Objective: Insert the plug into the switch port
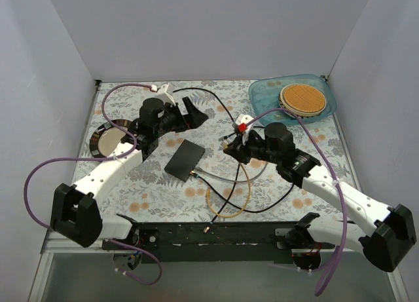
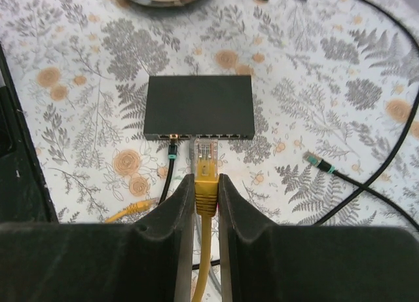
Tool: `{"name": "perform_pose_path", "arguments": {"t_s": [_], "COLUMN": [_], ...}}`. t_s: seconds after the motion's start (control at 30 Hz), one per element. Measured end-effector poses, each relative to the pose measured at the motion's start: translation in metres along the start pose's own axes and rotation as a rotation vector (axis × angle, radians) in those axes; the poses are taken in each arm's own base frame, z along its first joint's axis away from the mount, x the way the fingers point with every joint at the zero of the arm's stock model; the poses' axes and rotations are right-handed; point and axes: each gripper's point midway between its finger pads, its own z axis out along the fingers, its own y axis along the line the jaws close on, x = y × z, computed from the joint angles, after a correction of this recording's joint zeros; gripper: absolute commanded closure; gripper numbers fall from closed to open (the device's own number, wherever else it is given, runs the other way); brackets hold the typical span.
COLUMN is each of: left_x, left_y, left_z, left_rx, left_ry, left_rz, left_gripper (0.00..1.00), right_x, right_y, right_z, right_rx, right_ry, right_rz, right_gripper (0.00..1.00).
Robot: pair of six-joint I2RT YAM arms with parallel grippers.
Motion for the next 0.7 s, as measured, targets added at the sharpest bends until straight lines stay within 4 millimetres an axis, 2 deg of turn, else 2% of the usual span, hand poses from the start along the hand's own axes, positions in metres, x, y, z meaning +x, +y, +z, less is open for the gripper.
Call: {"name": "perform_pose_path", "arguments": {"t_s": [0.13, 0.27, 0.33, 0.47, 0.7], "left_x": [-0.01, -0.002, 0.01, 0.028, 0.055], "left_y": [0.079, 0.132, 0.148, 0.16, 0.179], "left_z": [0.016, 0.033, 0.038, 0.037, 0.031], "left_rx": [-0.18, -0.297, -0.331, -0.351, -0.396], "left_ry": [-0.006, 0.038, 0.072, 0.105, 0.163], "left_rz": [-0.088, -0.145, -0.164, -0.17, -0.153], "left_gripper": [0.02, 0.04, 0.05, 0.06, 0.06], "right_x": [0.035, 0.073, 0.087, 0.11, 0.145], "right_y": [-0.007, -0.013, -0.016, -0.021, -0.023], "right_z": [0.025, 0.051, 0.063, 0.084, 0.102], "right_rx": [-0.006, -0.015, -0.019, -0.029, -0.044], "right_ry": [0.115, 0.247, 0.308, 0.388, 0.496], "right_rz": [0.047, 0.103, 0.125, 0.155, 0.193], "right_gripper": [0.99, 0.99, 0.99, 0.99, 0.99]}}
